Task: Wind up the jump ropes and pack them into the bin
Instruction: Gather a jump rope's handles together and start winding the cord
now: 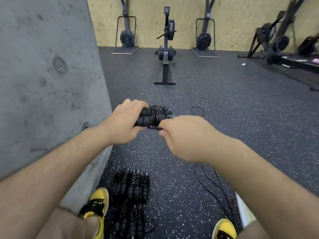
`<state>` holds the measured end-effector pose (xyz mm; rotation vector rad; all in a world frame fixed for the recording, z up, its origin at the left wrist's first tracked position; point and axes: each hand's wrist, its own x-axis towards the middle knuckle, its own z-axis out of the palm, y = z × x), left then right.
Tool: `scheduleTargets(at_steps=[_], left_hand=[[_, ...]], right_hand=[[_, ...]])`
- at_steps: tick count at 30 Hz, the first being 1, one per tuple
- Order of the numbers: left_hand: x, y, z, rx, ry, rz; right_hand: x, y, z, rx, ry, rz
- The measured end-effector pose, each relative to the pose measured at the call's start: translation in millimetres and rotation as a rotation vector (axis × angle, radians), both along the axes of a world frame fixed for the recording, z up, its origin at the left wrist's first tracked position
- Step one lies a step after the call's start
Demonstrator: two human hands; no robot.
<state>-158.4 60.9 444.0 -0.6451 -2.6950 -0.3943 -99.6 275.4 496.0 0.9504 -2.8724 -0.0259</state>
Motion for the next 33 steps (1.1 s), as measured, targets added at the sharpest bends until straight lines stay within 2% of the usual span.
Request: scheduleTargets(at_steps=[4,10,12,13,15,18,21,23,24,26,28,31,33], left_hand=[[7,5,3,-0.007,-0.053,-0.094],[23,12,9,0.053,-0.175,-0.219],[32,18,14,0.102,-0.212,-0.268],[37,20,16,0.138,-0.245,-0.286],[46,23,19,0.251,-0.353,-0.312],[56,27,22,0.543,-0.568,-0.38],[60,35,24,0.659,-0.576,-0.413],[60,41,27,0.705,-0.526,-0.396],[57,42,27,0.696,-0.463,-0.364],[47,39,22,0.574,-0.242,-0.231],[35,35,16,0.441,-0.076,-0.093],[24,32,11,0.382,0.002,0.005],[23,31,12,0.395,-0.006,0.016]], right_hand=[[-20,8,-4,-0.045,0.415,0.068],[-65,28,-11,-0.145,0.536,0.129],[-76,33,-13,-0.203,0.453,0.125],[-78,36,-11,-0.249,0.339,0.121],[-79,44,-8,-0.422,0.06,0.116],[-79,51,-13,-0.656,-0.332,0.048],[-68,50,-13,-0.81,-0.725,-0.014],[-58,42,-16,-0.707,-0.73,-0.127],[-54,36,-21,-0.72,-0.706,-0.144],[-47,16,-33,-0.905,-0.713,-0.187],[-47,-9,-44,-1.03,-0.639,-0.262],[-41,-33,-44,-1.069,-0.552,-0.299],[-37,-35,-42,-1.008,-0.41,-0.298]])
